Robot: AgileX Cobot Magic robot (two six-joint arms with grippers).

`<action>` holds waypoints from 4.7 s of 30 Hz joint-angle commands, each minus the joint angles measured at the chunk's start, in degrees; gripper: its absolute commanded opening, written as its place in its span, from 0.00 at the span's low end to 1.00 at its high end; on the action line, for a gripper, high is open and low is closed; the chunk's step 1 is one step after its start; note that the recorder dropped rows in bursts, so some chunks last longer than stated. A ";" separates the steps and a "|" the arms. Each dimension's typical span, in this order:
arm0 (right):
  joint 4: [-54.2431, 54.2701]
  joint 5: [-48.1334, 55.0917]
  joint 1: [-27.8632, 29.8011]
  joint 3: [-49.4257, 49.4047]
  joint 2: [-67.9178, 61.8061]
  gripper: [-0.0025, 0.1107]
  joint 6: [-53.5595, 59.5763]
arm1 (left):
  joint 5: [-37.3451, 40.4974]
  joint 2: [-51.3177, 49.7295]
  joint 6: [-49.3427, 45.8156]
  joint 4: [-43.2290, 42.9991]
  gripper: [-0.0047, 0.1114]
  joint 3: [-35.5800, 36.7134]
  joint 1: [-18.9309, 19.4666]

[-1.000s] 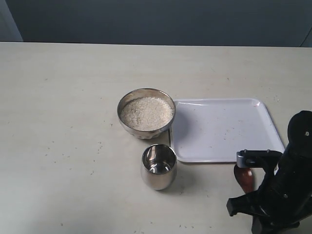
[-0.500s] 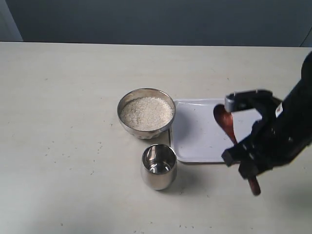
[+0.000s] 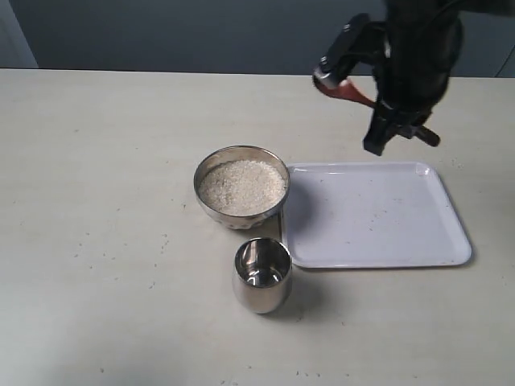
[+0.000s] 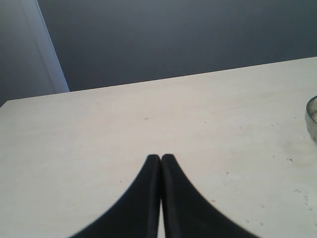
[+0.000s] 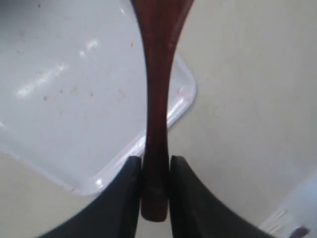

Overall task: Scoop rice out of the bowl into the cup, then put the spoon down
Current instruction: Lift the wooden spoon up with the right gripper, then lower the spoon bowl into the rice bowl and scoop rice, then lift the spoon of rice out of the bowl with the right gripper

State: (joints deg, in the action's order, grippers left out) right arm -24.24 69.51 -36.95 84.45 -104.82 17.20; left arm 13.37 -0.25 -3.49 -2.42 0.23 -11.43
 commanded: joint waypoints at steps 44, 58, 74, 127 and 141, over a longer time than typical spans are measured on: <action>-53.17 0.45 -21.31 -2.59 -18.60 0.02 9.83 | -0.08 0.25 0.37 -0.05 0.04 -0.23 -0.20; -54.16 0.07 -21.85 -2.59 -20.06 0.02 11.26 | -0.08 0.25 0.37 -0.05 0.04 -0.23 -0.20; -54.05 -1.35 -23.15 -2.47 -23.35 0.02 12.49 | -0.08 0.25 0.37 -0.05 0.04 -0.23 -0.26; -10.97 0.45 -16.47 14.23 -22.74 0.02 47.25 | -0.08 0.25 0.37 -0.05 0.04 -0.23 -0.26; -5.32 0.45 -13.84 14.23 -19.90 0.02 48.71 | -0.08 0.25 0.37 -0.05 0.04 -0.23 -0.26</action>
State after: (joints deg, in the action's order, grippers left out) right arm -30.49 69.58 -51.50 98.36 -126.70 65.04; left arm 13.37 -0.25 -3.49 -2.42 0.23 -11.43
